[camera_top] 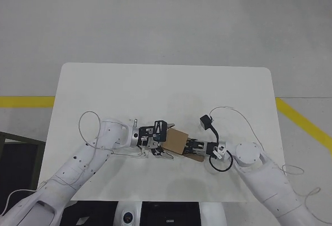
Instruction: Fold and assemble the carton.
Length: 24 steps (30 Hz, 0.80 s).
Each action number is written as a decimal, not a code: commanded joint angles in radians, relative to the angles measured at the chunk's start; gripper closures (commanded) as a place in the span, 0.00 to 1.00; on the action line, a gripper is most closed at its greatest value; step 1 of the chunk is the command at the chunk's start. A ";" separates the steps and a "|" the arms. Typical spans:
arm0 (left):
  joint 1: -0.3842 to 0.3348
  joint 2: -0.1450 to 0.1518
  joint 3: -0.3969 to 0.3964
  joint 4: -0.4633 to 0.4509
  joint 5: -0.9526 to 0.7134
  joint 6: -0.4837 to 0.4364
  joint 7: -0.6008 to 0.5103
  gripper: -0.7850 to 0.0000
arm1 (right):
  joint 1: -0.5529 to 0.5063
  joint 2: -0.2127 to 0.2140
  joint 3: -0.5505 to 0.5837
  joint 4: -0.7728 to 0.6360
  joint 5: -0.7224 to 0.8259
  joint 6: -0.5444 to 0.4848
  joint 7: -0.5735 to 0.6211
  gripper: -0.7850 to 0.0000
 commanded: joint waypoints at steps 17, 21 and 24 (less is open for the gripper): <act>0.005 0.001 -0.001 -0.001 0.009 -0.009 0.007 0.00 | -0.087 0.062 0.180 -0.110 -0.069 0.073 0.208 1.00; 0.004 0.000 0.002 -0.001 0.008 -0.010 0.008 0.00 | -0.058 0.063 0.157 -0.108 -0.099 0.097 0.253 1.00; 0.001 -0.001 0.003 0.000 0.008 -0.007 0.009 0.00 | -0.054 0.063 0.161 -0.106 -0.093 0.093 0.223 1.00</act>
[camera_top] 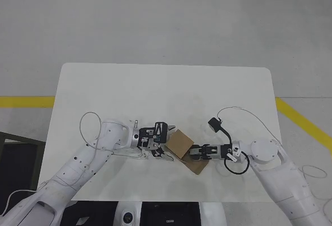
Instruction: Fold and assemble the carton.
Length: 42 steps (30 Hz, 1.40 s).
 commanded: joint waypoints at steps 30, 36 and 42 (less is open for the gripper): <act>-0.023 0.001 -0.003 0.020 0.025 -0.006 0.047 0.00 | -0.272 0.059 0.188 -0.248 -0.059 0.054 -0.047 1.00; -0.038 -0.006 0.013 0.043 0.031 -0.005 0.067 0.00 | -0.328 0.052 0.151 -0.257 -0.056 0.027 -0.158 1.00; -0.049 -0.012 0.025 0.054 0.035 0.001 0.078 0.00 | -0.301 0.042 0.111 -0.246 -0.058 0.018 -0.233 1.00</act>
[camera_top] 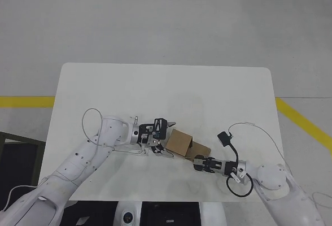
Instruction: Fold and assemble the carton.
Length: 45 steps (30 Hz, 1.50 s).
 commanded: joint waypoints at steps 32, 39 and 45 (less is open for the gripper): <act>-0.009 -0.006 0.009 0.030 0.002 -0.004 0.003 0.00 | 0.302 -0.076 -0.232 0.271 0.112 -0.092 -0.075 1.00; -0.006 -0.005 0.008 0.023 0.002 -0.005 -0.002 0.00 | 0.327 -0.085 -0.246 0.313 0.127 -0.113 -0.069 1.00; -0.004 -0.005 0.008 0.018 0.001 -0.006 -0.006 0.00 | 0.336 -0.089 -0.249 0.330 0.134 -0.119 -0.061 1.00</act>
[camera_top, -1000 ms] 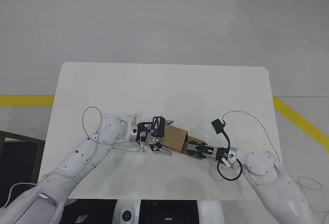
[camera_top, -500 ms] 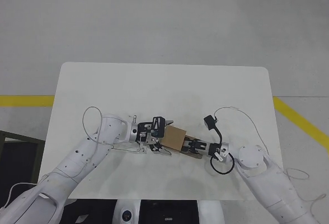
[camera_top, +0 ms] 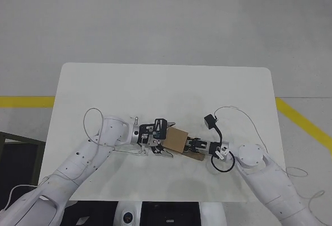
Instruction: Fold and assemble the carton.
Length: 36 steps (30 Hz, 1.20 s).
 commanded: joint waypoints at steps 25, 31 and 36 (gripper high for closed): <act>0.018 0.007 -0.017 -0.023 -0.003 0.006 -0.012 0.00 | -0.137 0.072 0.277 -0.195 -0.110 0.132 0.141 0.98; 0.020 0.008 -0.021 -0.023 -0.003 0.008 -0.012 0.00 | -0.233 0.101 0.370 -0.286 -0.202 0.200 0.206 0.69; 0.022 0.009 -0.023 -0.024 -0.004 0.007 -0.012 0.00 | -0.310 0.109 0.413 -0.309 -0.203 0.191 0.181 0.60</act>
